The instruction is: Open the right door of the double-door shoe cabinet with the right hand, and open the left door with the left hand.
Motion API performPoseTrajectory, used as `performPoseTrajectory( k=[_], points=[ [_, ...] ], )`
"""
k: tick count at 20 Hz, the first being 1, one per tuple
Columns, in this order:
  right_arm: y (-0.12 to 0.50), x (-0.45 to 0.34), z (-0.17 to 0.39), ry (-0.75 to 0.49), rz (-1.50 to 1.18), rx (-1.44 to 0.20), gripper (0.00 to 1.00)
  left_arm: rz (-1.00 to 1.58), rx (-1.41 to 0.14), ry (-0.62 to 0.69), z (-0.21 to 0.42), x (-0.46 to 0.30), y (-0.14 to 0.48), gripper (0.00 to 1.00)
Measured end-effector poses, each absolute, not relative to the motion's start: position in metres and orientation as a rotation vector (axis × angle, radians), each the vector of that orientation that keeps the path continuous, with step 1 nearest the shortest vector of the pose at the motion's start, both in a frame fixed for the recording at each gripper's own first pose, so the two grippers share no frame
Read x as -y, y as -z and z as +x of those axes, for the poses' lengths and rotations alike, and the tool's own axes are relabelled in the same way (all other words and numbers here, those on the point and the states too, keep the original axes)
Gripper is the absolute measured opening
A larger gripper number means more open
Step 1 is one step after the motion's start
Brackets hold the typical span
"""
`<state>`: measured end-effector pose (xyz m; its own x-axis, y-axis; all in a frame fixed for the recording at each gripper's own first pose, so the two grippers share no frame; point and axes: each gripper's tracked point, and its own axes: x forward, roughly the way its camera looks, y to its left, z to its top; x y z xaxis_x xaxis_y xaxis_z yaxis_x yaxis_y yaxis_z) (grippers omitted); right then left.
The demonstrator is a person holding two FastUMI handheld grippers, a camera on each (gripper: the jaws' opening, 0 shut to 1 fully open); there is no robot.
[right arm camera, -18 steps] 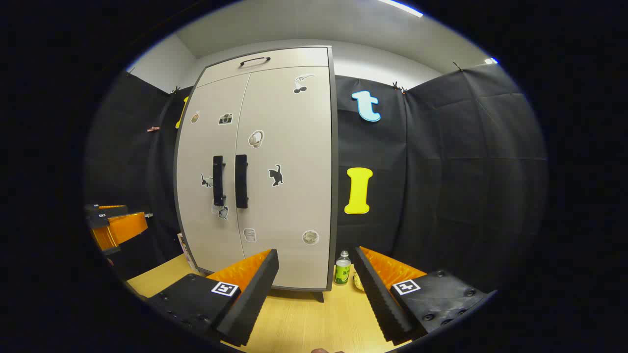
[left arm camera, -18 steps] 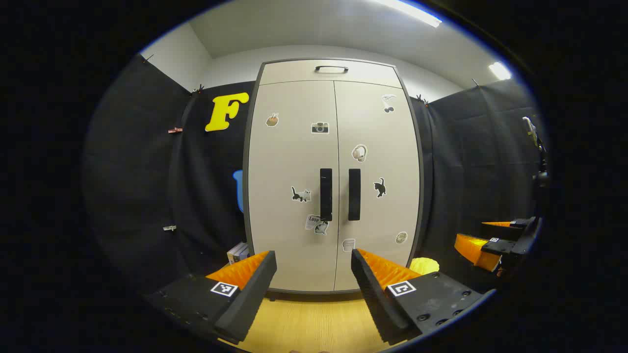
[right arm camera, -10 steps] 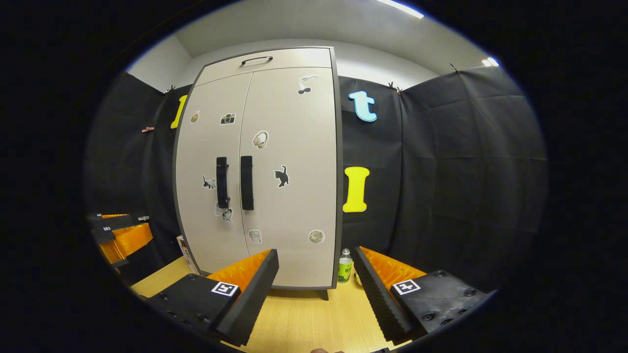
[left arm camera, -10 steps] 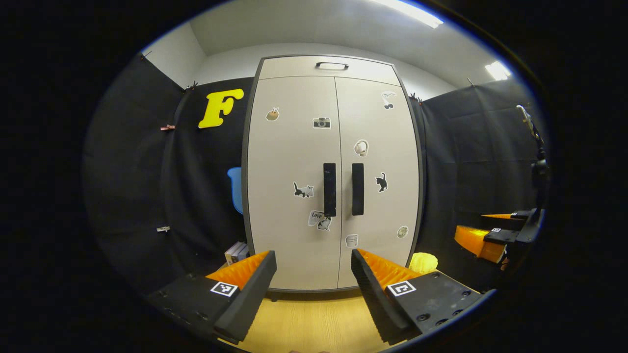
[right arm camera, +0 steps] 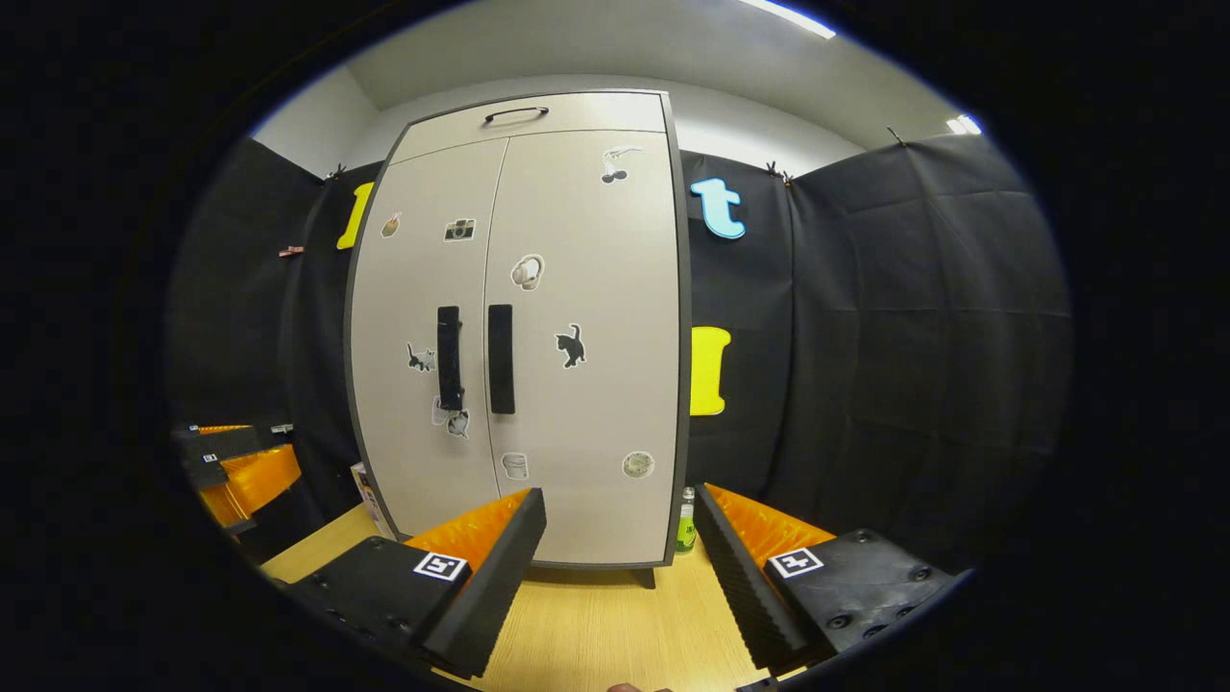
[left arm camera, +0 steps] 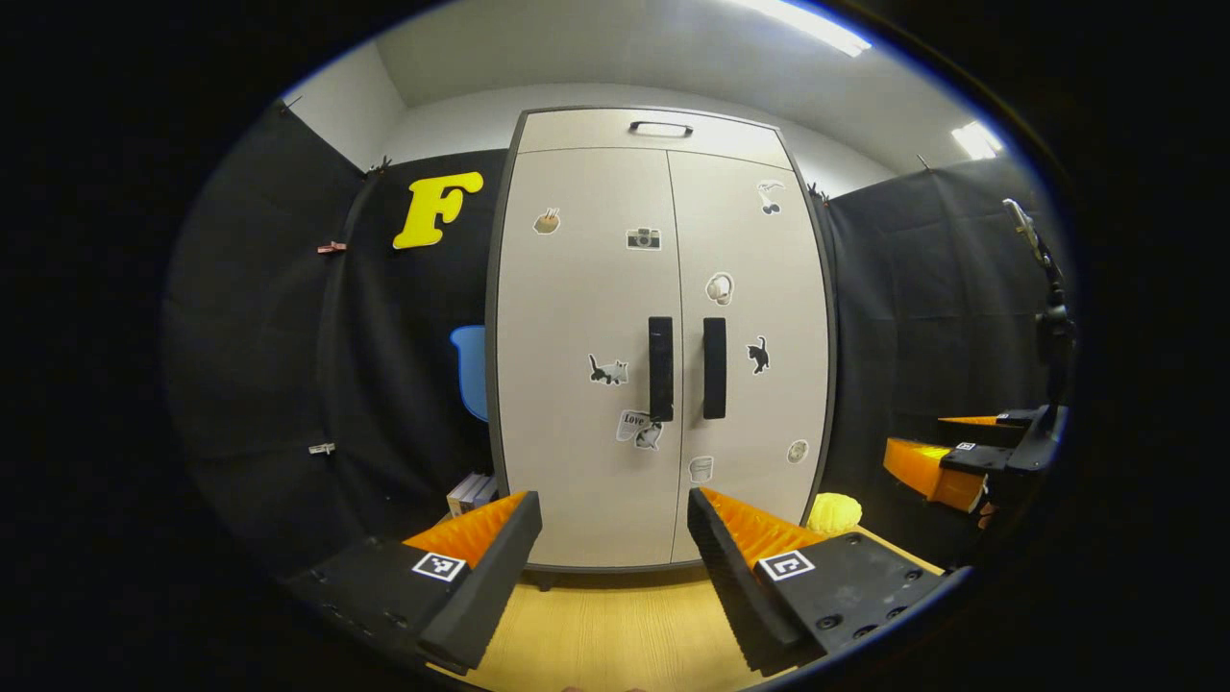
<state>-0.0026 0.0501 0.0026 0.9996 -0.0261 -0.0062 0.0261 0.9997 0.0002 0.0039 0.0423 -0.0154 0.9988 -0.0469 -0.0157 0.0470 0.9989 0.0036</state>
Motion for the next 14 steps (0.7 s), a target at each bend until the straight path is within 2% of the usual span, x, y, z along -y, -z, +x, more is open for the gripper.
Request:
performPoseTrajectory(
  k=[7,14],
  points=[
    [0.001,-0.070,0.008,-0.005,0.006,-0.025,0.98,-0.034,-0.035,0.031,0.003,-0.054,0.024,0.95],
    [-0.032,-0.100,0.043,-0.059,0.057,0.009,0.98,-0.058,-0.054,-0.011,0.007,-0.074,0.031,0.95]
  ],
)
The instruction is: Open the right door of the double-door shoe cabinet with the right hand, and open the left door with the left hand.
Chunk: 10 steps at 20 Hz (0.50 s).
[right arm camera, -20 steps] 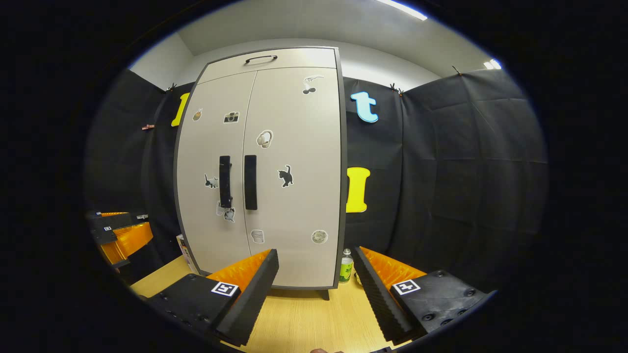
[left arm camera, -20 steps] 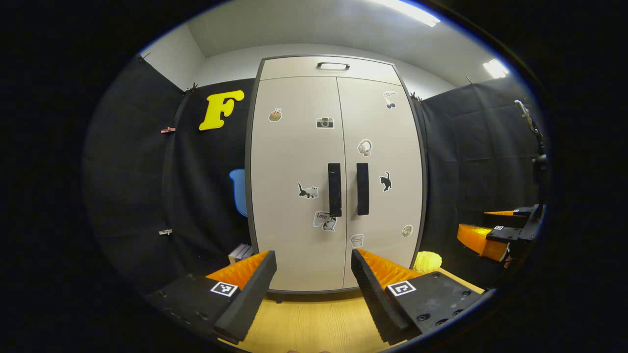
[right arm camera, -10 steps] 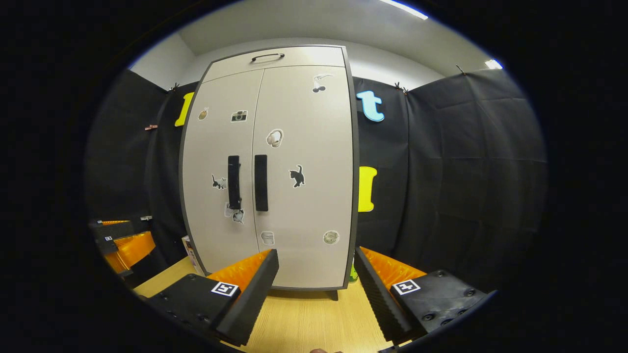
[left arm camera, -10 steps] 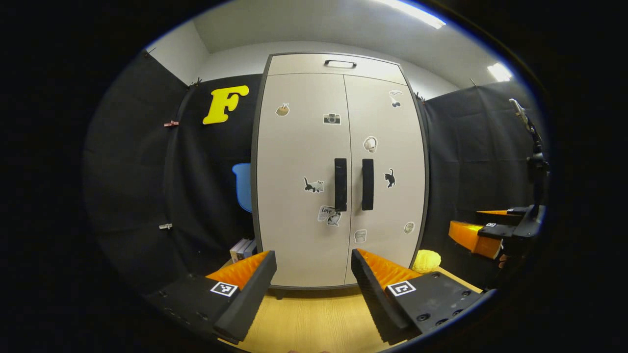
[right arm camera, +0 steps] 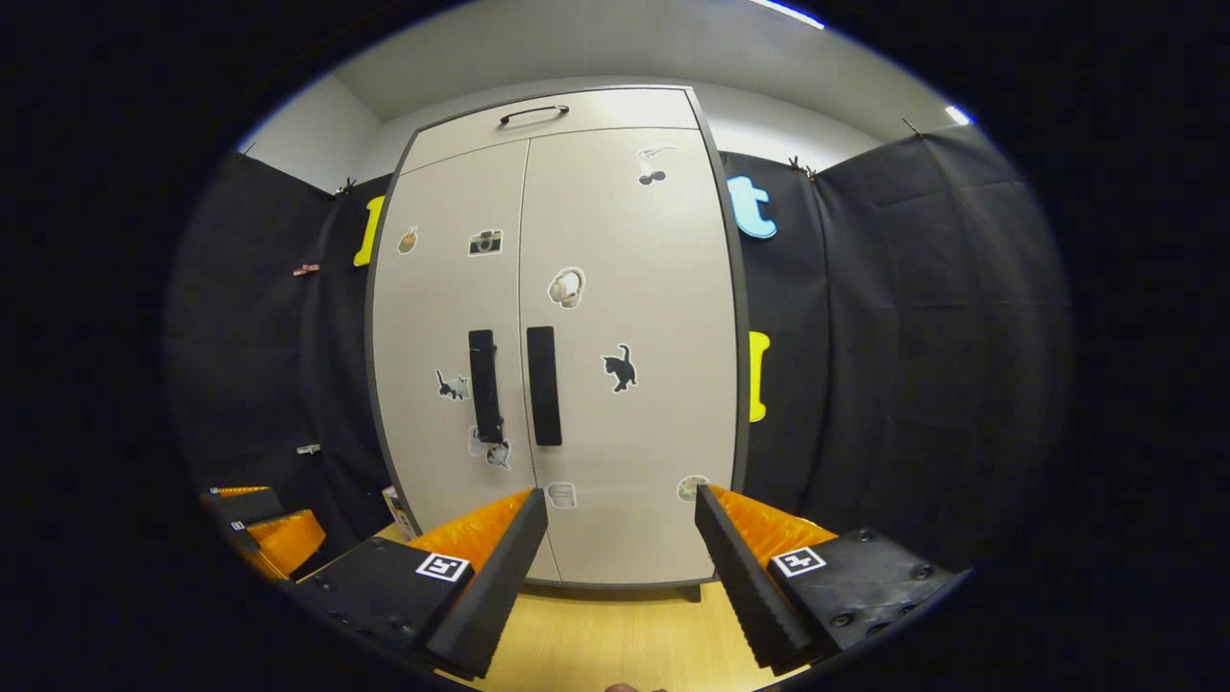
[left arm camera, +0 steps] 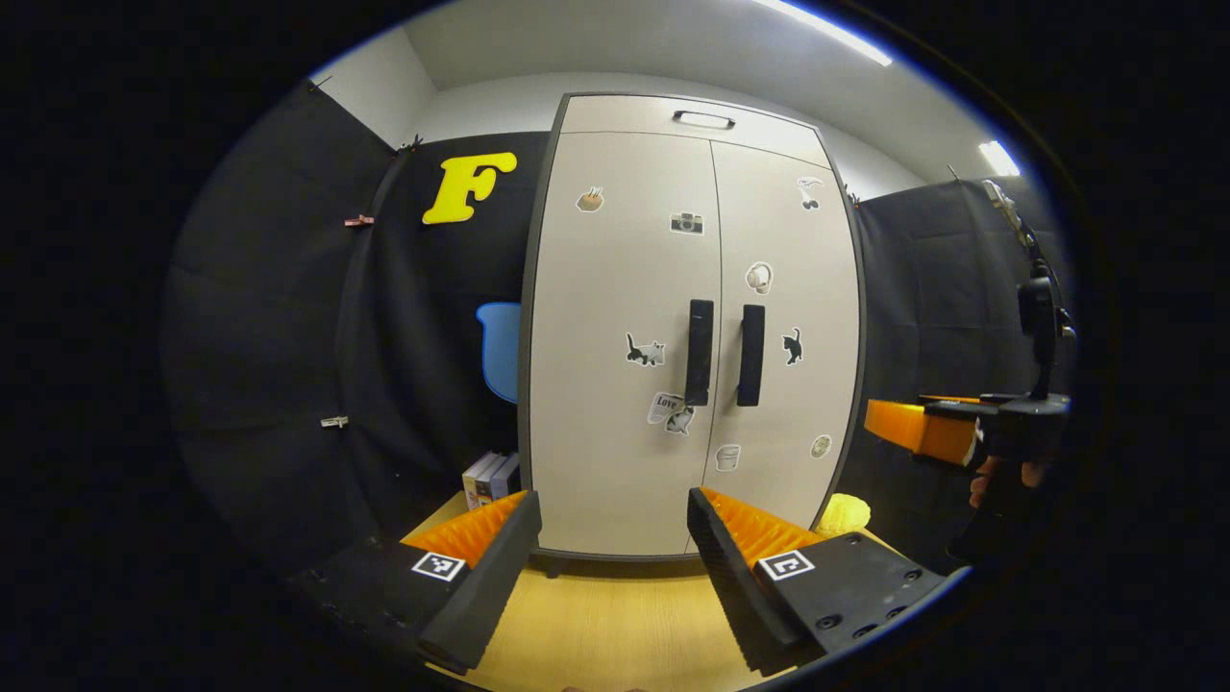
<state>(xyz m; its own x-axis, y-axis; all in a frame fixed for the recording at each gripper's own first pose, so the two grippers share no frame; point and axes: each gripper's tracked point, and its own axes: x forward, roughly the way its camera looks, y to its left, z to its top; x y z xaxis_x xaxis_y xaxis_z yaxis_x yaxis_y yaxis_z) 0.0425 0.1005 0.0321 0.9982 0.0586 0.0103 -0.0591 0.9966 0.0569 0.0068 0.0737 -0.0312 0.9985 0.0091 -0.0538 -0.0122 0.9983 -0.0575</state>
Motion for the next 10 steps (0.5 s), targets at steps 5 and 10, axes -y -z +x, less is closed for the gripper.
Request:
performPoseTrajectory(
  k=[5,10],
  points=[
    [-0.053,-0.114,0.084,-0.045,0.050,0.032,0.98,-0.079,-0.055,-0.018,0.010,-0.088,0.032,0.95],
    [-0.053,-0.138,0.133,-0.042,0.039,-0.010,0.98,-0.036,-0.063,-0.028,0.010,-0.097,0.043,0.95]
  ],
)
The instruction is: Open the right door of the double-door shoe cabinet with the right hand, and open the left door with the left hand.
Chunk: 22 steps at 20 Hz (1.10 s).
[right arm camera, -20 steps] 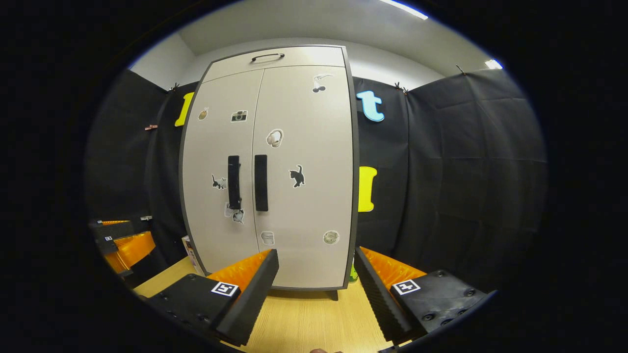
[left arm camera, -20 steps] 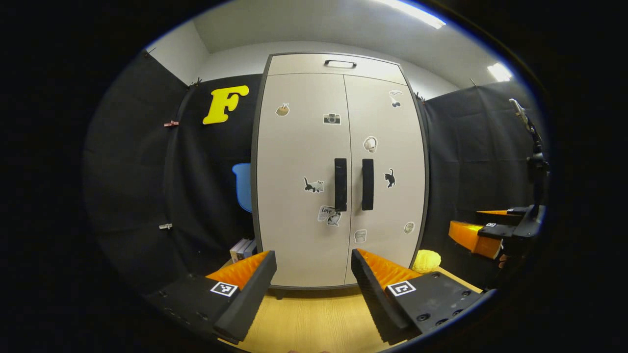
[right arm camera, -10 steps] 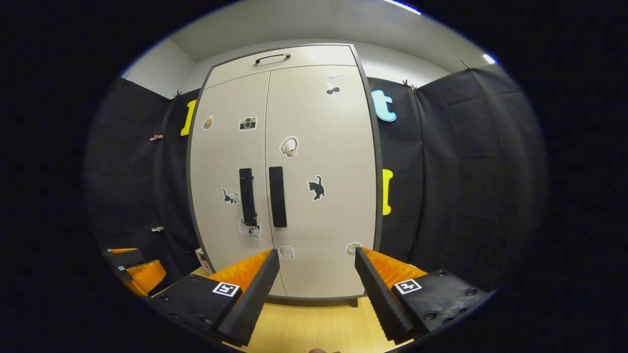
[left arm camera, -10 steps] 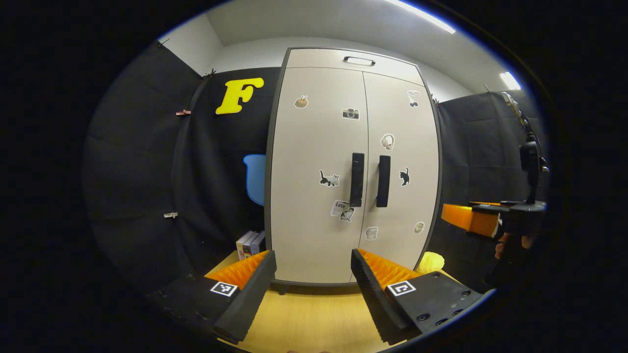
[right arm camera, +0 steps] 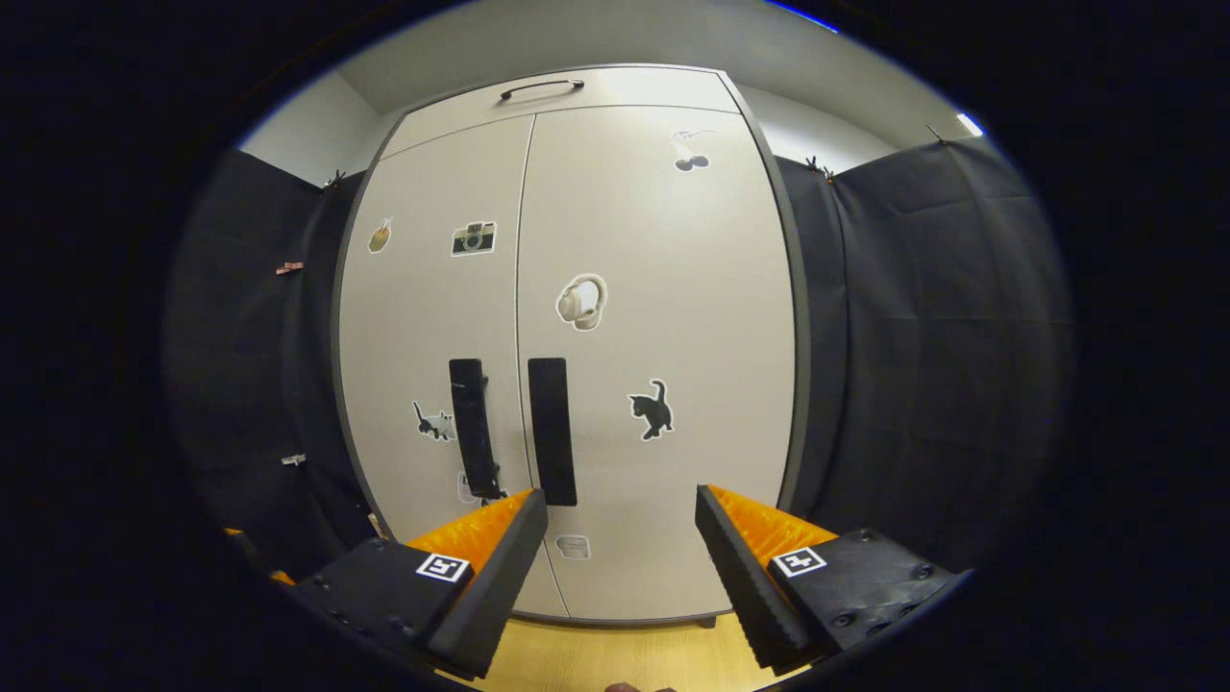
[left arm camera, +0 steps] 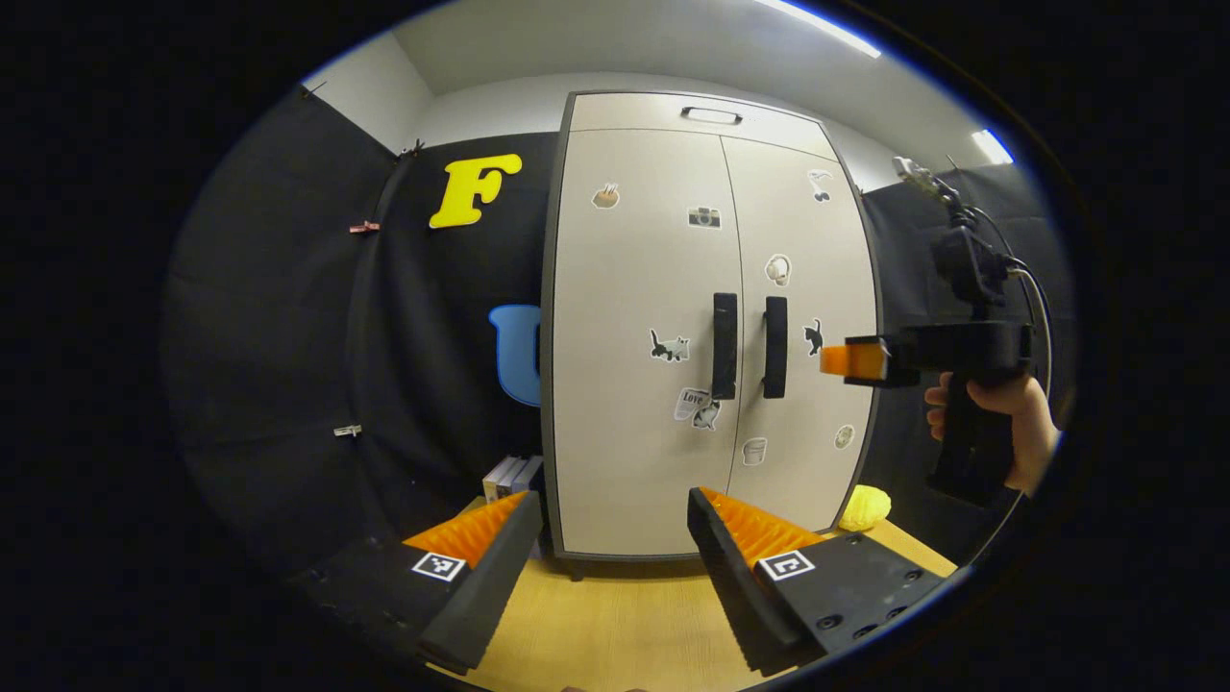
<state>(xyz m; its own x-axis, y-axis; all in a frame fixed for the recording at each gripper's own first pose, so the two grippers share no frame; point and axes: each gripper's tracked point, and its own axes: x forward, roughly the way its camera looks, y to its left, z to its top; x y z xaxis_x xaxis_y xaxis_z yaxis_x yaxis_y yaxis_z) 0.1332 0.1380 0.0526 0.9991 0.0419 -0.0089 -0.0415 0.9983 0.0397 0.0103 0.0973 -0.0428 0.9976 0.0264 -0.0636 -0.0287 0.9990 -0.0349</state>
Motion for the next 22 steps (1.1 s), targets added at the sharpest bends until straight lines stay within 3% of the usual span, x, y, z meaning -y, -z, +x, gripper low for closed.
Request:
performPoseTrajectory(
  k=[16,18,22],
  points=[
    [-0.042,-0.176,0.233,0.022,-0.007,-0.071,0.96,-0.161,-0.147,-0.045,-0.011,-0.117,0.080,0.95],
    [-0.042,-0.177,0.238,0.016,0.007,-0.078,0.93,-0.158,-0.147,-0.049,-0.015,-0.125,0.082,0.95],
    [-0.041,-0.186,0.238,-0.009,0.038,-0.094,0.66,-0.164,-0.145,-0.066,-0.020,-0.139,0.085,0.95]
  ],
)
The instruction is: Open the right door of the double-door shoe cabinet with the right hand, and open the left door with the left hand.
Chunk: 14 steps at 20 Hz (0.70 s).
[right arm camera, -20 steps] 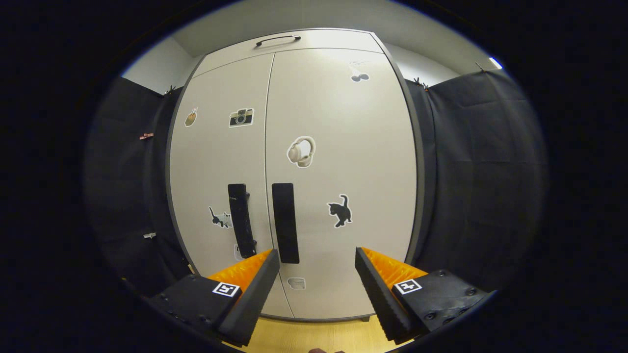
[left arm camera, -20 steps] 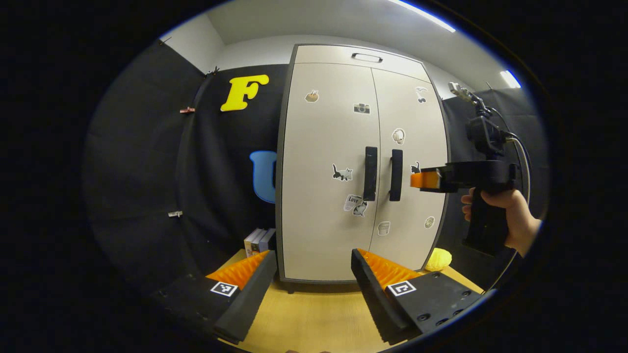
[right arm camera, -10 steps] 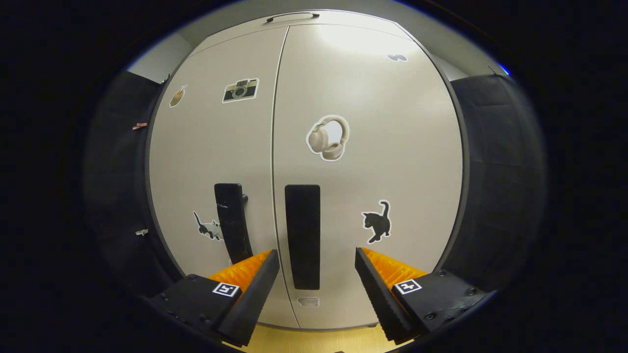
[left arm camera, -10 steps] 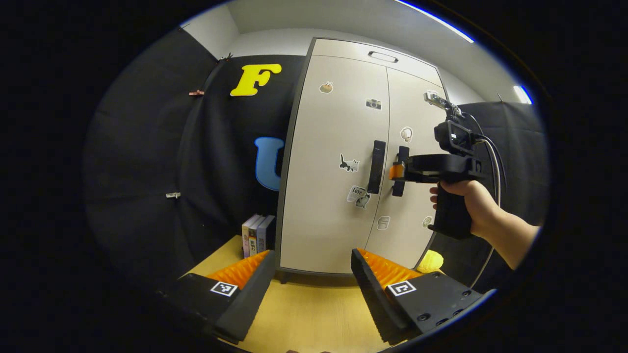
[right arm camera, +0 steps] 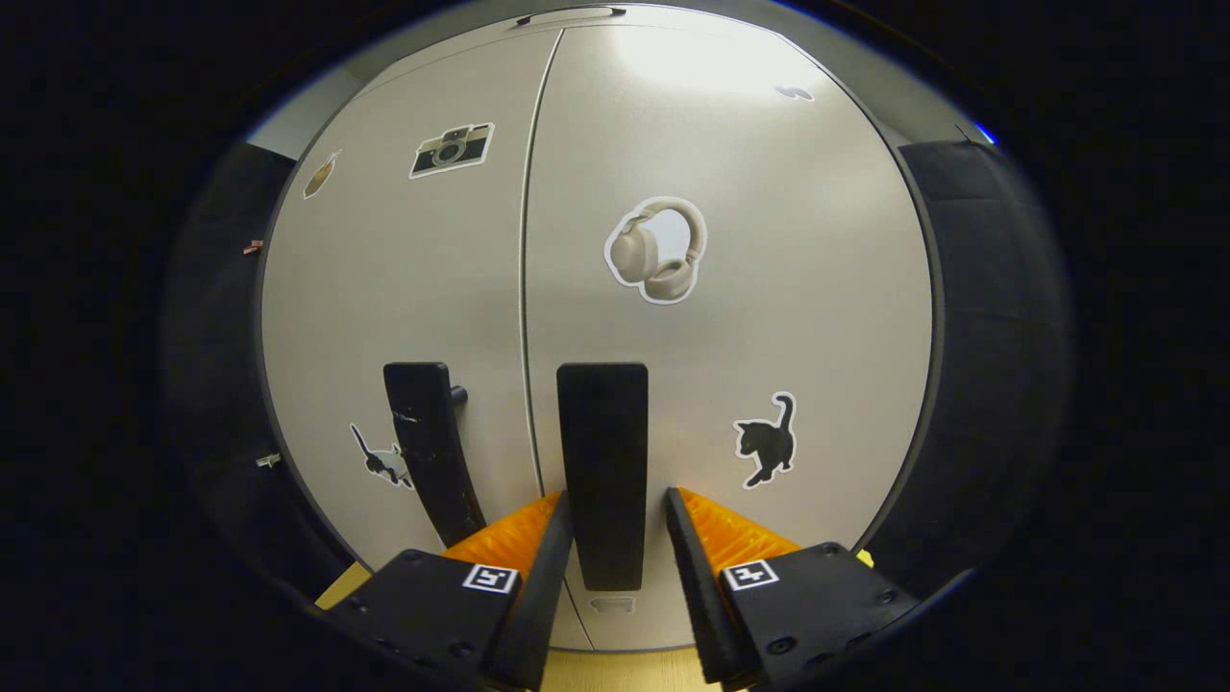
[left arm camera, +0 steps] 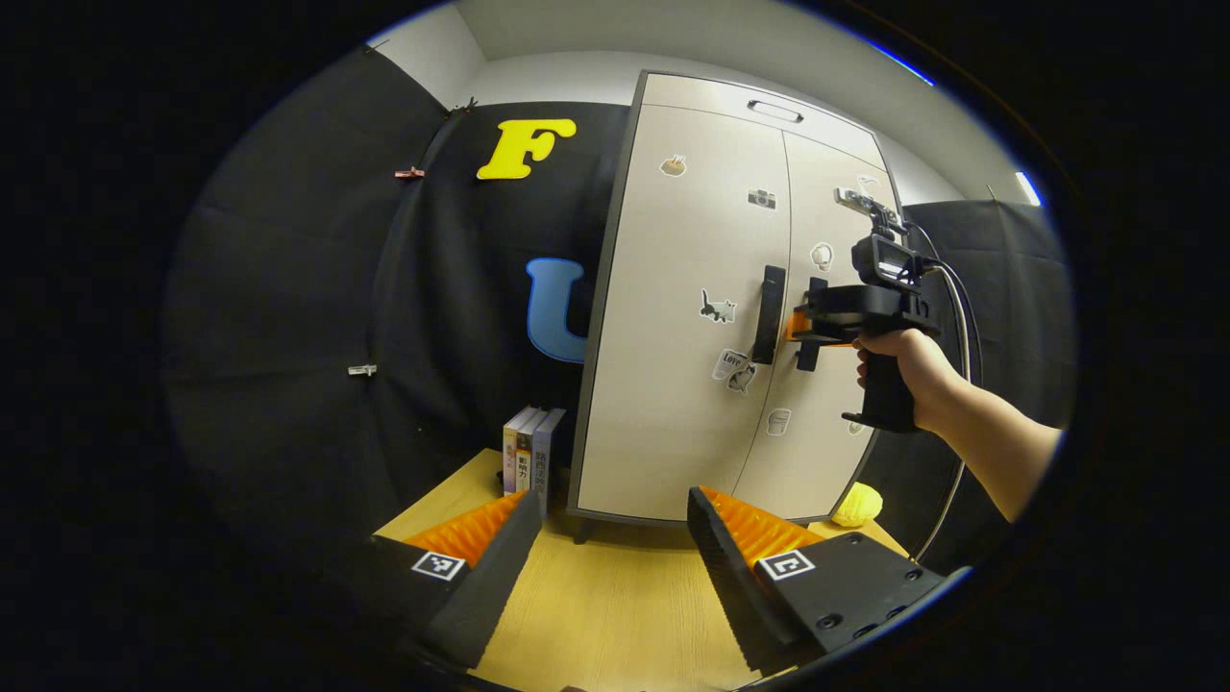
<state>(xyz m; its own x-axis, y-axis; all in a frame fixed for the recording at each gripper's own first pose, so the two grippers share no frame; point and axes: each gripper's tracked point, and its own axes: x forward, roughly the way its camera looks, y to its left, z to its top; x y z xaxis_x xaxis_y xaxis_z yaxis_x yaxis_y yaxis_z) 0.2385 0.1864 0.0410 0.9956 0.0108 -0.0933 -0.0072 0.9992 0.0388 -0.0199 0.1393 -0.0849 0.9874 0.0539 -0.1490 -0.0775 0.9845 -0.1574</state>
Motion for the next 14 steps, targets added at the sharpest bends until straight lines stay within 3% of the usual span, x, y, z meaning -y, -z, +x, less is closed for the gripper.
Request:
performPoseTrajectory(
  k=[1,2,6,10,14],
  points=[
    [-0.040,-0.187,0.238,-0.008,0.048,-0.104,0.43,-0.165,-0.142,-0.068,-0.021,-0.141,0.085,0.95],
    [-0.041,-0.188,0.236,-0.012,0.061,-0.103,0.39,-0.163,-0.139,-0.070,-0.023,-0.144,0.085,0.95],
    [-0.038,-0.187,0.239,-0.020,0.050,-0.114,0.34,-0.164,-0.135,-0.026,-0.033,-0.140,0.085,0.95],
    [-0.038,-0.189,0.236,-0.041,0.072,-0.120,0.13,-0.146,-0.115,-0.024,-0.043,-0.142,0.082,0.95],
    [-0.039,-0.187,0.227,-0.065,0.075,-0.136,0.13,-0.147,-0.100,-0.032,-0.054,-0.145,0.078,0.95]
  ],
)
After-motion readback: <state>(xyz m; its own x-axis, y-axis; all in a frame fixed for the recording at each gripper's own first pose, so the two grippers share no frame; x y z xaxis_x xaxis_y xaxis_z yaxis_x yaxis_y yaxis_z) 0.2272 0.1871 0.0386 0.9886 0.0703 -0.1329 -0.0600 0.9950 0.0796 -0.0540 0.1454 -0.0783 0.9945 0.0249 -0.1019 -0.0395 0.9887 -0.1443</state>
